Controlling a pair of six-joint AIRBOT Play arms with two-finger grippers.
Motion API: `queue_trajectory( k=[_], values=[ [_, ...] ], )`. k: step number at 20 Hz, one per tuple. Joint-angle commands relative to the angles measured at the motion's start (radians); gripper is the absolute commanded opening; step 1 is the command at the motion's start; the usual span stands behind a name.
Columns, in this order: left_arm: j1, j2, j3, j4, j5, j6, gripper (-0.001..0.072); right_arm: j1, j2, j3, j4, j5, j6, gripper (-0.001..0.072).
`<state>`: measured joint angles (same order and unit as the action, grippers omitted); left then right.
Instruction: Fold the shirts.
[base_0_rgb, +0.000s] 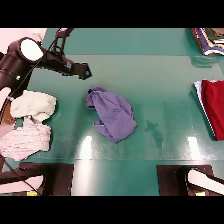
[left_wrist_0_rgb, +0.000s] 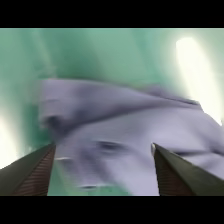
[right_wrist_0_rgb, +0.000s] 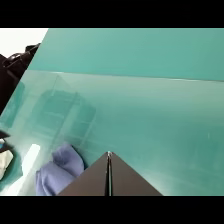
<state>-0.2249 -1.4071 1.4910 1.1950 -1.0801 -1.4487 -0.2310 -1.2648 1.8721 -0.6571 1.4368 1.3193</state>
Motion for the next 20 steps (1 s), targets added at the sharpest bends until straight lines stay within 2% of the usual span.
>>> queue_trajectory(
  k=[1, 5, 7, 14, 15, 17, 18, 20],
  values=[
    [0.105, -0.158, 0.007, -0.023, -0.026, 0.047, 0.0703, 0.000, 0.000, 0.001, 0.000, 0.021, 0.000, 0.0013],
    [0.108, -0.358, 0.031, -0.221, 0.002, 0.153, 0.0703, 0.000, 0.000, 0.001, -0.001, 0.050, 0.000, 0.0013],
    [0.108, -0.418, 0.074, -0.241, 0.000, 0.155, 0.0703, 0.001, 0.000, 0.001, -0.006, 0.064, 0.000, 0.0014],
    [0.059, -0.460, 0.098, -0.268, 0.021, 0.167, 0.0701, 0.109, 0.000, 0.001, -0.188, 0.064, 0.000, 0.0014],
    [0.055, -0.460, 0.100, -0.272, 0.031, 0.167, 0.0541, 0.122, 0.000, -0.002, -0.210, 0.064, 0.001, 0.0013],
    [0.056, -0.459, 0.124, -0.272, 0.034, 0.167, 0.0081, 0.131, 0.001, -0.049, -0.208, 0.073, 0.021, 0.0013],
    [0.060, -0.457, 0.148, -0.265, 0.016, 0.173, 0.0030, 0.131, 0.001, -0.091, -0.208, 0.090, 0.035, 0.0014],
    [0.060, -0.457, 0.237, -0.224, -0.053, 0.173, 0.0029, 0.140, 0.001, -0.225, -0.208, 0.127, 0.046, 0.0014]
  ],
)
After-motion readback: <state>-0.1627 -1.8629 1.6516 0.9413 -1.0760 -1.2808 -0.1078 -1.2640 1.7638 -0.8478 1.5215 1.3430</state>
